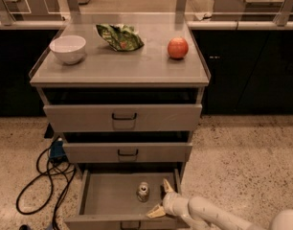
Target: Pick 7up can from bottom drawer and place on counter
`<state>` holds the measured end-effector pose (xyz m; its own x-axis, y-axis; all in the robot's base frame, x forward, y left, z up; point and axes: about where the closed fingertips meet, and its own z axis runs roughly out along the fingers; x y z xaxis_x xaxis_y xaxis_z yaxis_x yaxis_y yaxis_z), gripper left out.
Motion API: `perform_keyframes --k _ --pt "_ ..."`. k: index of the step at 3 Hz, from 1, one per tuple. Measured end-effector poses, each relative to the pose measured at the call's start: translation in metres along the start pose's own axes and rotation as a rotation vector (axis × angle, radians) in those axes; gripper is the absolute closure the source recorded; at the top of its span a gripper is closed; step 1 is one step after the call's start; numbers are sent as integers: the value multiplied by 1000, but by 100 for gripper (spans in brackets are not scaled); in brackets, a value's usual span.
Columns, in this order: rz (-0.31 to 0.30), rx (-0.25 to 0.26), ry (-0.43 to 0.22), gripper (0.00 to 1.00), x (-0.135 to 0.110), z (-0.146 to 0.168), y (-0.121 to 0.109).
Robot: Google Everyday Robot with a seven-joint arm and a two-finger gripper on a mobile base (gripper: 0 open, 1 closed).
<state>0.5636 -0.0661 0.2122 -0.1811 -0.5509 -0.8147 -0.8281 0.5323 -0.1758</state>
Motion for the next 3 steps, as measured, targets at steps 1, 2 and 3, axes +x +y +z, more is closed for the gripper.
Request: perform_keyframes --k 1,2,3 --pt "3 -5 -1 0 1 1 3" --pt "26 -29 -34 0 -6 9 -3" --pt "70 -102 -81 0 -33 25 3"
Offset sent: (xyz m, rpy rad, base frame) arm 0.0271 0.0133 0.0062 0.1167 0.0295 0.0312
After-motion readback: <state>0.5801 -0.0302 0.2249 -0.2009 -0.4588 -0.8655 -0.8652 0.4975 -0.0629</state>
